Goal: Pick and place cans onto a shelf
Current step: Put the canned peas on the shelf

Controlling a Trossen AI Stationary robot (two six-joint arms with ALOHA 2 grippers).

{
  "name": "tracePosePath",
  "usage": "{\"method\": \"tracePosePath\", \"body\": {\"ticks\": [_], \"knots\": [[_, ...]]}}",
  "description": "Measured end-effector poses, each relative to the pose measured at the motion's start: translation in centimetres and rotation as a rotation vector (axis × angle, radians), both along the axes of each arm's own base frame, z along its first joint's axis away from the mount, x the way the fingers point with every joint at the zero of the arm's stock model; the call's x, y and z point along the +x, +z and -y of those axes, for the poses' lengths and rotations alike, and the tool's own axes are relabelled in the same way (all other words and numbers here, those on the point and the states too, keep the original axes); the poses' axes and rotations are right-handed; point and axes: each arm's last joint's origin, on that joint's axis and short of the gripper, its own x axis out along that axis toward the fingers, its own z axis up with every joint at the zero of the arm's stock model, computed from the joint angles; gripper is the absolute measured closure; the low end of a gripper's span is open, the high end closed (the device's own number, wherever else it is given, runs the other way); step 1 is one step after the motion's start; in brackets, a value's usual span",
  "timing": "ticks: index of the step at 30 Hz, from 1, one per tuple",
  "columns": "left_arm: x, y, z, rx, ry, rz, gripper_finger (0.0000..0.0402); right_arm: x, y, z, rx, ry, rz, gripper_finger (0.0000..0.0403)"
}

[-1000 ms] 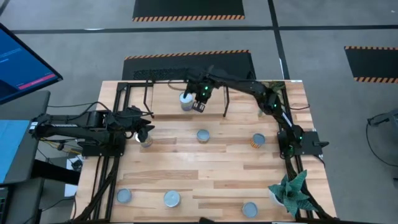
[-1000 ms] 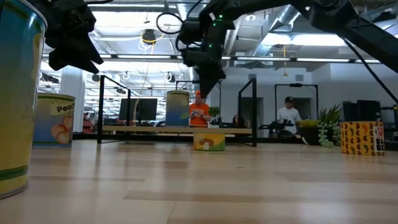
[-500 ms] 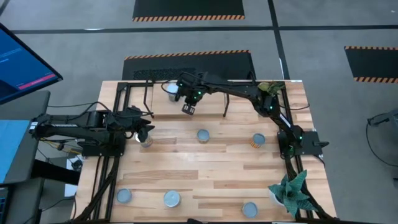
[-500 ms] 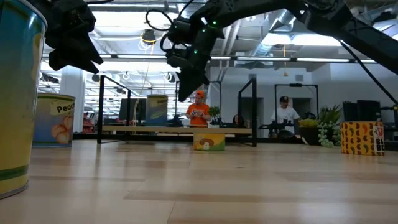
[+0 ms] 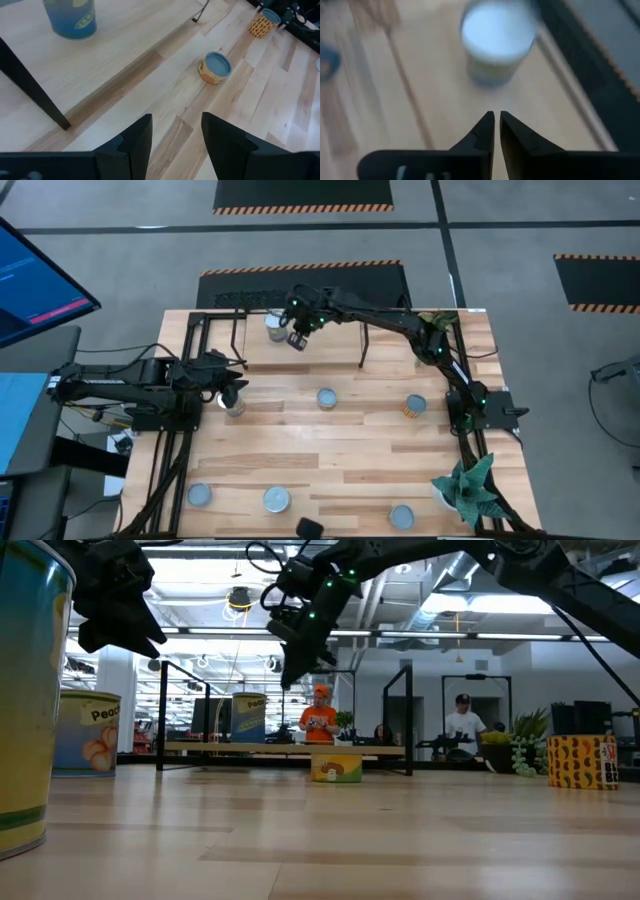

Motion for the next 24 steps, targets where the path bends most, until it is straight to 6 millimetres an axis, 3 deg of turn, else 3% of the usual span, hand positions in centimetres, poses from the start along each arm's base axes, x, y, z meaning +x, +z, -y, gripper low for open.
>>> {"method": "tracePosePath", "body": {"ticks": [6, 11, 13, 20, 24], "knots": [[0.0, 0.0, 0.0, 0.001, 0.0, 0.0, 0.0239, 0.8, 1.9, 0.8, -0.068, -0.007, 0.177, 0.0349], [0.0, 0.0, 0.0, 0.001, 0.001, 0.0, 0.0239, 0.5, 8.2, 1.7, -0.195, 0.035, 0.556, 0.0349], [0.0, 0.0, 0.0, 0.004, -0.001, -0.001, 0.0239, 0.5, 9.2, 2.2, -0.232, 0.038, 0.653, 0.0349], [0.0, 0.0, 0.0, 0.009, -0.006, -0.003, 0.0239, 0.2, 7.9, 5.0, -0.223, -0.015, 0.665, 0.0349], [0.0, 0.0, 0.0, 0.009, -0.006, -0.003, 0.0239, 0.5, 5.0, 6.3, -0.177, -0.029, 0.562, 0.0349]]}}
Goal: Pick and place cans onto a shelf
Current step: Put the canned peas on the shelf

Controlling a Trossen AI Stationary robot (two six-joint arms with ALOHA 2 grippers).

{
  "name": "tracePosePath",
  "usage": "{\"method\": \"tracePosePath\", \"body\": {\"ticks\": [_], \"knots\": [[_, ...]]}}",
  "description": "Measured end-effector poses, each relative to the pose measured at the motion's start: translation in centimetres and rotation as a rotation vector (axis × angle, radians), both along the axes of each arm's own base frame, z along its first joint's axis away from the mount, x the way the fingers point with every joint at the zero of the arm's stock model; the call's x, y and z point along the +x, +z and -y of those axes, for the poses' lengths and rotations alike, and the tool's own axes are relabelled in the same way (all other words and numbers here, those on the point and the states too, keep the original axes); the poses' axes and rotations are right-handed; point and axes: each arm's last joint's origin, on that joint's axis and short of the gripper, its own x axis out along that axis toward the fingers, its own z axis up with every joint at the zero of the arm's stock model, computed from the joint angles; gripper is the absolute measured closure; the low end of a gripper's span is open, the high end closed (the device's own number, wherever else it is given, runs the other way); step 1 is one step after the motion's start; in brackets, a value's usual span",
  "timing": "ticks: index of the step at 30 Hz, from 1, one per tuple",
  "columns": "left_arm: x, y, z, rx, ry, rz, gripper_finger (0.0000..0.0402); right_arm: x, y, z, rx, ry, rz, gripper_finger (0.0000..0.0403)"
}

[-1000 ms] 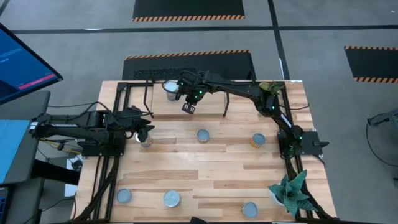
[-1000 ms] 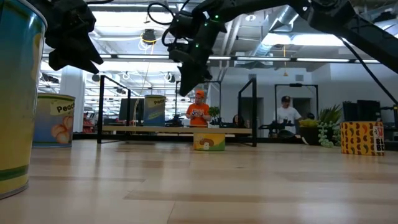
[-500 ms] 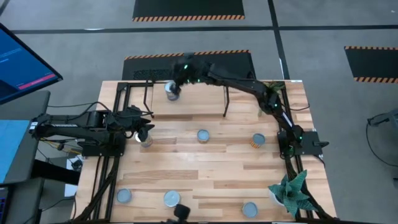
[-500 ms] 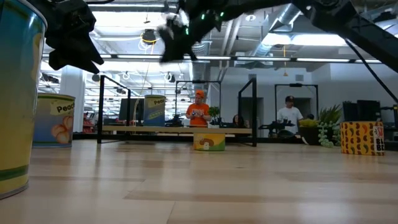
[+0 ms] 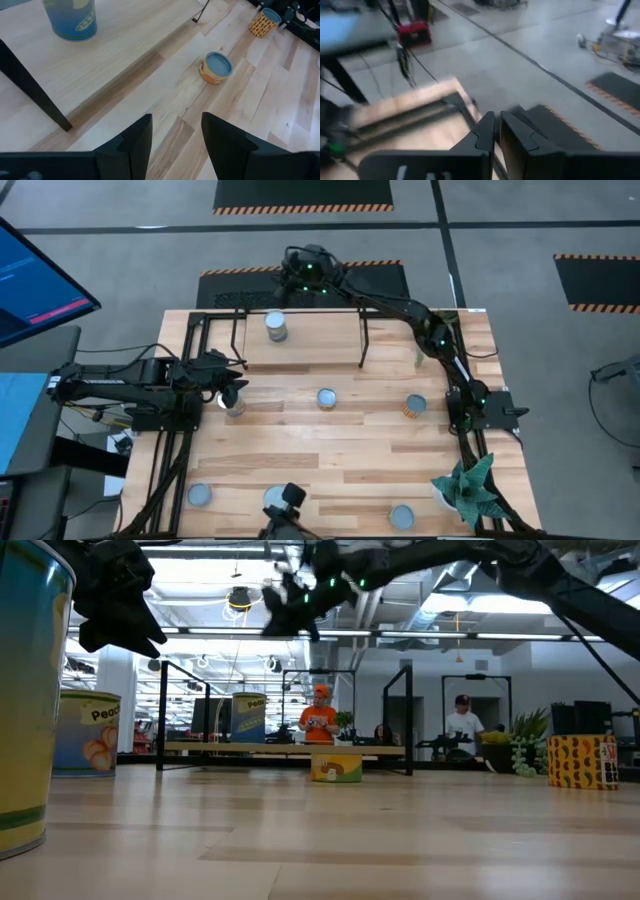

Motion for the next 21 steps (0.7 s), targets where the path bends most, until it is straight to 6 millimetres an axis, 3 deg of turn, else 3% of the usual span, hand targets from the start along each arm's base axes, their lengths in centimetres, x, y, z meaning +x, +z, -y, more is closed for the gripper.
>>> {"method": "tracePosePath", "body": {"ticks": [9, 21], "knots": [[0.0, 0.0, 0.0, 0.008, -0.007, -0.004, 0.0239, 0.4, -5.4, 0.3, 0.123, 0.027, -0.248, 0.0349], [0.0, 0.0, 0.0, 0.011, -0.01, -0.005, 0.0239, -0.6, -7.5, -0.4, 0.181, -0.039, -0.474, 0.0349]]}}
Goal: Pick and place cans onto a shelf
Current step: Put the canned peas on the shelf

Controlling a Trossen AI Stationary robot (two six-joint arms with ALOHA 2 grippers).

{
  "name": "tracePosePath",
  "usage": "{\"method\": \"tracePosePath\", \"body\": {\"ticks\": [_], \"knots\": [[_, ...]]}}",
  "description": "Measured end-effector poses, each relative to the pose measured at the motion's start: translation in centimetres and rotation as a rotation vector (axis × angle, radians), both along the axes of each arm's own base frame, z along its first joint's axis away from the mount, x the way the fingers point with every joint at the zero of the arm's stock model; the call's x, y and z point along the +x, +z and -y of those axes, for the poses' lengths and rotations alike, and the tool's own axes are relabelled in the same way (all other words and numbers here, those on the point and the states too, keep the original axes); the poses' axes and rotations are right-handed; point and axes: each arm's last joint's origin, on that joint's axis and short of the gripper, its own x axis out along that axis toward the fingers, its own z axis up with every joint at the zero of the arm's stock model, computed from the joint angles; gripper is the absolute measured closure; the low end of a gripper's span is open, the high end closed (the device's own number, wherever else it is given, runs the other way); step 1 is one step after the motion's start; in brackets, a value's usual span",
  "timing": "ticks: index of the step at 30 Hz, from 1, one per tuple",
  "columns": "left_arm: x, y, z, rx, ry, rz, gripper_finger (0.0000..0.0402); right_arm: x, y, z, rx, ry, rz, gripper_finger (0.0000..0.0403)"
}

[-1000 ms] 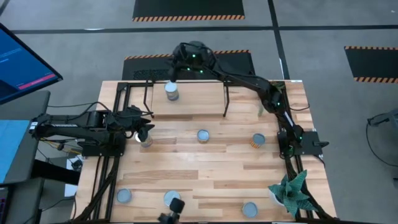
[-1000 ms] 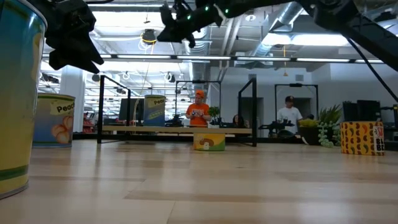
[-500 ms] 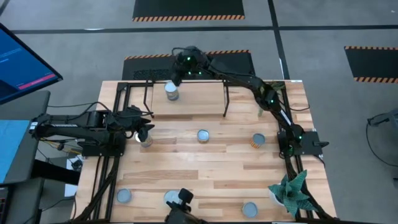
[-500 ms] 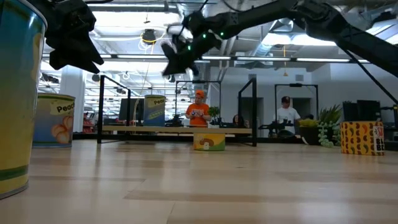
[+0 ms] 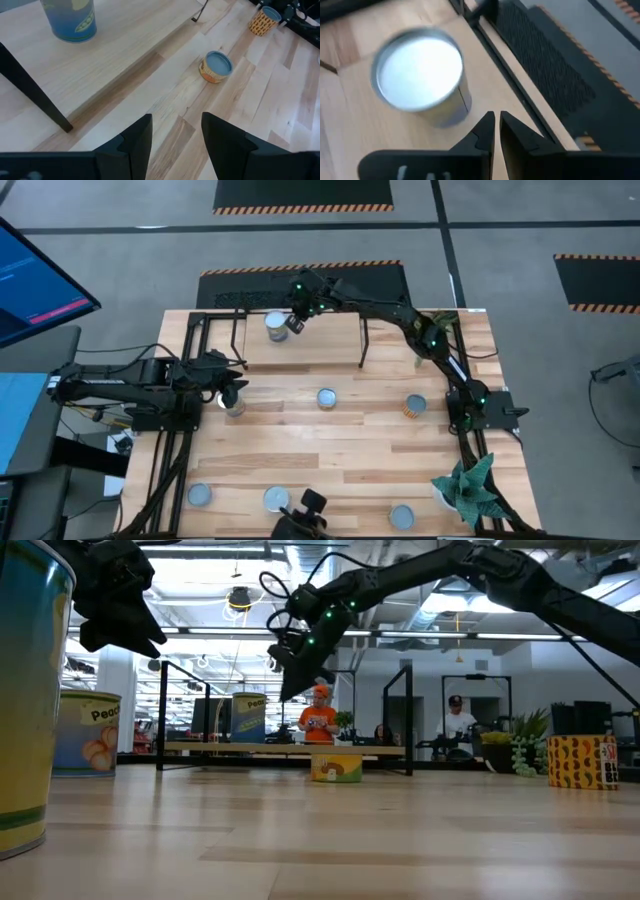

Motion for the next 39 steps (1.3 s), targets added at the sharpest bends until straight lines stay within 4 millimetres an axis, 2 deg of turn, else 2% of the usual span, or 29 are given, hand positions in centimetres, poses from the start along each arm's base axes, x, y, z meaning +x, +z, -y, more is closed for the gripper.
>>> {"method": "tracePosePath", "body": {"ticks": [6, 17, 26, 34, 39], "knots": [[0.0, 0.0, 0.0, 0.0, 0.0, 0.0, 0.0239, -0.3, -0.4, -0.5, 0.023, 0.008, -0.064, 0.0349], [0.0, 0.0, 0.0, 0.0, 0.0, 0.0, 0.0239, 1.5, 0.3, -2.4, -0.03, 0.048, 0.029, 0.0357], [0.0, 0.0, 0.0, 0.0, 0.0, 0.0, 0.0239, 1.5, 0.3, -2.4, -0.031, 0.049, 0.029, 0.0383], [0.0, 0.0, 0.0, 0.009, -0.007, -0.004, 0.0239, 1.1, 0.4, -1.3, -0.085, -0.021, 0.023, 0.0377], [0.0, 0.0, 0.0, 0.014, -0.011, -0.006, 0.0239, 1.1, -0.6, -1.1, -0.068, -0.012, 0.018, 0.038]]}}
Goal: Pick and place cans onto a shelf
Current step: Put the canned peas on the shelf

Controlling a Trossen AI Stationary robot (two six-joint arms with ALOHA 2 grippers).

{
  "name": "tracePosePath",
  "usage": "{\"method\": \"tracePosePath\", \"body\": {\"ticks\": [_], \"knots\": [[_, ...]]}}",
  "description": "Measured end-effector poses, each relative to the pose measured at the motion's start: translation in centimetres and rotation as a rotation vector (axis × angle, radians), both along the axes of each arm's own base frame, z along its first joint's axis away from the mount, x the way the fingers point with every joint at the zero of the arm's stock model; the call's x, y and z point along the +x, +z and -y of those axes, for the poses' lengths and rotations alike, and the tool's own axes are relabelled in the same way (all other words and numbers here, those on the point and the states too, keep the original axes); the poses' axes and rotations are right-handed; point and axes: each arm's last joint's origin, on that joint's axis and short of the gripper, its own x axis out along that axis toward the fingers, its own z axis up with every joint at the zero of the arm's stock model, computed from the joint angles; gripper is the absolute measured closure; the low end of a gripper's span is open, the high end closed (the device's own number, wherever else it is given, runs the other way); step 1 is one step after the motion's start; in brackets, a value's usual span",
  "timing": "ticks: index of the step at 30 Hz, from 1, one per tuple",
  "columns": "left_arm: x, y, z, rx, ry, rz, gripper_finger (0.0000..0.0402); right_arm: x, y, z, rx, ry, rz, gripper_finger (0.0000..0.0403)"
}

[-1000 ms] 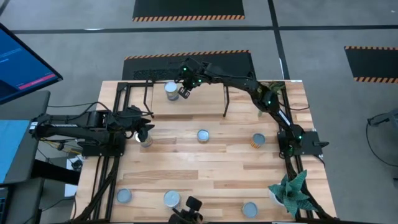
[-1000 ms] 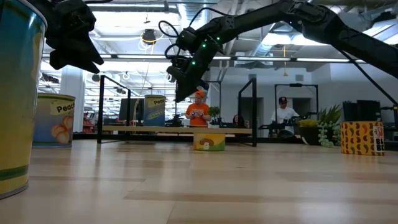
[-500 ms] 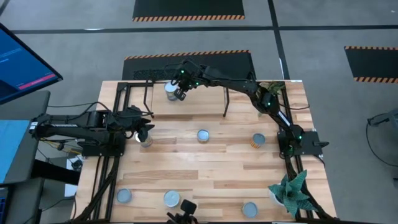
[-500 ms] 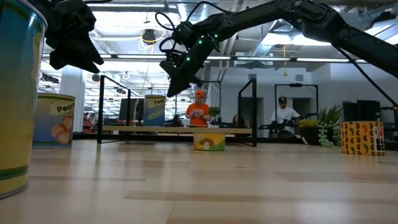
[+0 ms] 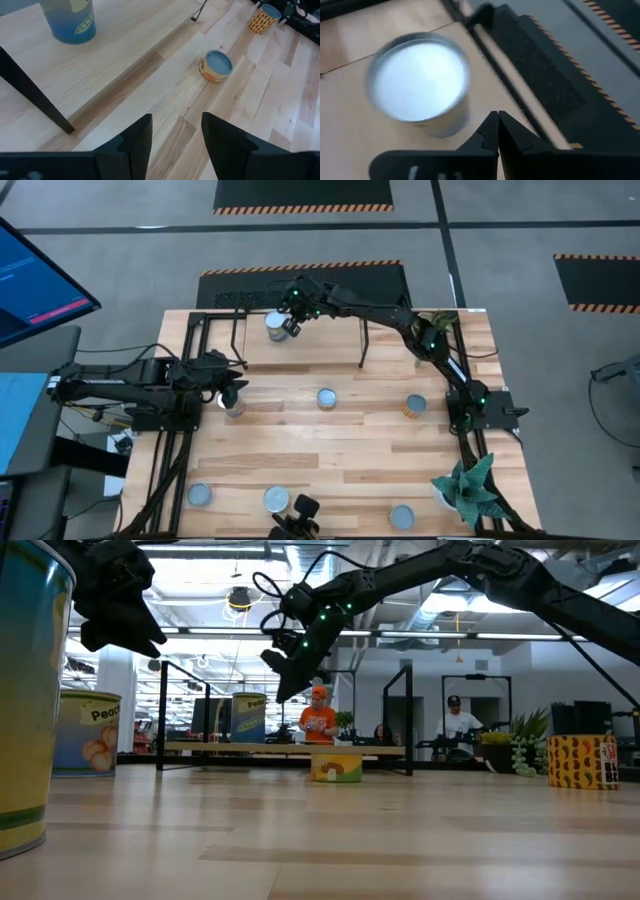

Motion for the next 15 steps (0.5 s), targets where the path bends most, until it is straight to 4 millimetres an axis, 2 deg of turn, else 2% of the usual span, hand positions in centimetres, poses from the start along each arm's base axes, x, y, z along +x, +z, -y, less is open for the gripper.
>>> {"method": "tracePosePath", "body": {"ticks": [6, 15], "knots": [[0.0, 0.0, 0.0, -0.001, 0.001, 0.0, 0.0239, 0.6, -1.1, -0.8, 0.013, 0.029, 0.011, 0.038], [0.0, 0.0, 0.0, -0.006, 0.005, 0.003, 0.0239, 1.0, -0.9, -1.2, 0.008, 0.05, 0.048, 0.038]]}}
